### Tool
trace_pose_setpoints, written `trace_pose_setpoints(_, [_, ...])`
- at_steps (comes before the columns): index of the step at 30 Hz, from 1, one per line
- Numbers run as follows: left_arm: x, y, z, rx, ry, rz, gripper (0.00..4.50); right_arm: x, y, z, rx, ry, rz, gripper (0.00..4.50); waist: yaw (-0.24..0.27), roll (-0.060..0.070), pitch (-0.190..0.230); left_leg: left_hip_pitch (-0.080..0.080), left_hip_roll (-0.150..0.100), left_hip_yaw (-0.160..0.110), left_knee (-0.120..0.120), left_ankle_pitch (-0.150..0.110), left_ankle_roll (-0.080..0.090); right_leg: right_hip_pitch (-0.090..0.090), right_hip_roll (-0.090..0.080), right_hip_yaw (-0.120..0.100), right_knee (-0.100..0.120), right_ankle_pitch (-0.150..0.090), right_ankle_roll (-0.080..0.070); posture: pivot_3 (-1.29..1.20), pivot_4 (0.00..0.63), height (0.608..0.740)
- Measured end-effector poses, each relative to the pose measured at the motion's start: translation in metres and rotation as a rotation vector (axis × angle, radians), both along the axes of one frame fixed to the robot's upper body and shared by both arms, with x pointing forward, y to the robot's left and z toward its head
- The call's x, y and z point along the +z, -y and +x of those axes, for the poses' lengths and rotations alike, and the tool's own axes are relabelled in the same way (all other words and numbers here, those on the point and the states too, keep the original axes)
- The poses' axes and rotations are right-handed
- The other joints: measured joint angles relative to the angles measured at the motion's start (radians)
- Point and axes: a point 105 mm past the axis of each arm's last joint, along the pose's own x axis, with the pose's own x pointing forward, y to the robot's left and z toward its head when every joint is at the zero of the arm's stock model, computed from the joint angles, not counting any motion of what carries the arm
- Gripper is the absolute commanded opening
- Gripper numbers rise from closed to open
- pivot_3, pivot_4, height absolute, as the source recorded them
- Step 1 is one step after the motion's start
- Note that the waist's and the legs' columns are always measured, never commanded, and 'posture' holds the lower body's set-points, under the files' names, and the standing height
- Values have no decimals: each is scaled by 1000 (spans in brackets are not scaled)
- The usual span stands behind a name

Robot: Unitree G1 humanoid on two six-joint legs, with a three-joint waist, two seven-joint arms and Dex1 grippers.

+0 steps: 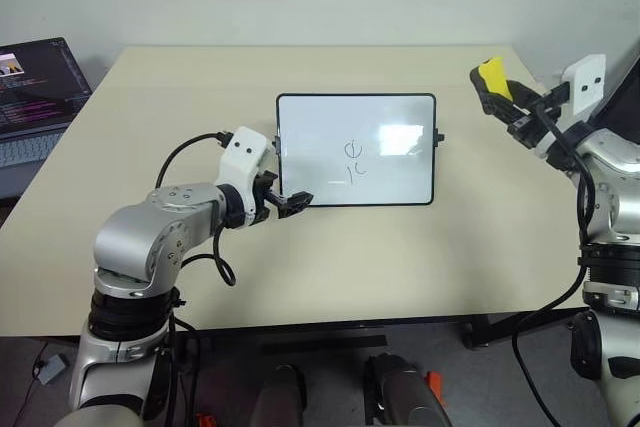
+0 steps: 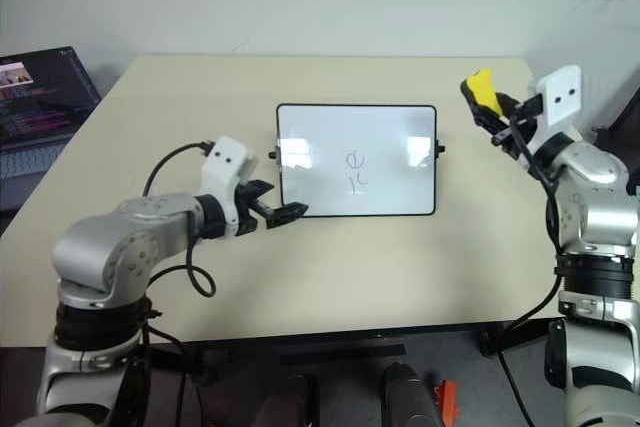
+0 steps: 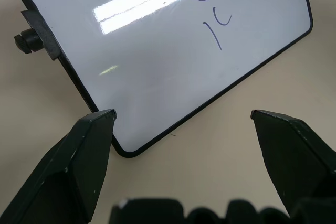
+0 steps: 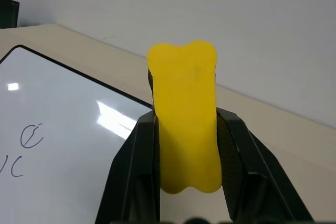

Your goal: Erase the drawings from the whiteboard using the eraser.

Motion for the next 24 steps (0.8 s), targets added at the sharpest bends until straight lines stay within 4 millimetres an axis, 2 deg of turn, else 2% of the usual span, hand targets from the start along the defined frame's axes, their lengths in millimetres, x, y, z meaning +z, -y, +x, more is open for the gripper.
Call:
trace_pose_setpoints(7, [10,-2,10,60,63,-17,4500,2,-5,1,13,4,-2,1092,0,0,0,0,0,0,0,0,0,0,0,0,0,0,0,0,150,740])
trace_pose_setpoints(12, [9,-1,17,94,74,-37,4500,0,-11,2,25,0,4,1092,1,0,0,0,0,0,0,0,0,0,0,0,0,2,3,0,150,740])
trace_pose_setpoints(18, [27,-2,30,138,145,-43,4500,-1,-15,3,36,-4,-1,1092,1,0,0,0,0,0,0,0,0,0,0,0,0,3,4,0,150,740])
trace_pose_setpoints(24, [27,-3,31,139,145,-43,4500,-1,-16,3,40,-6,-2,1092,1,0,0,0,0,0,0,0,0,0,0,0,0,3,5,0,150,740])
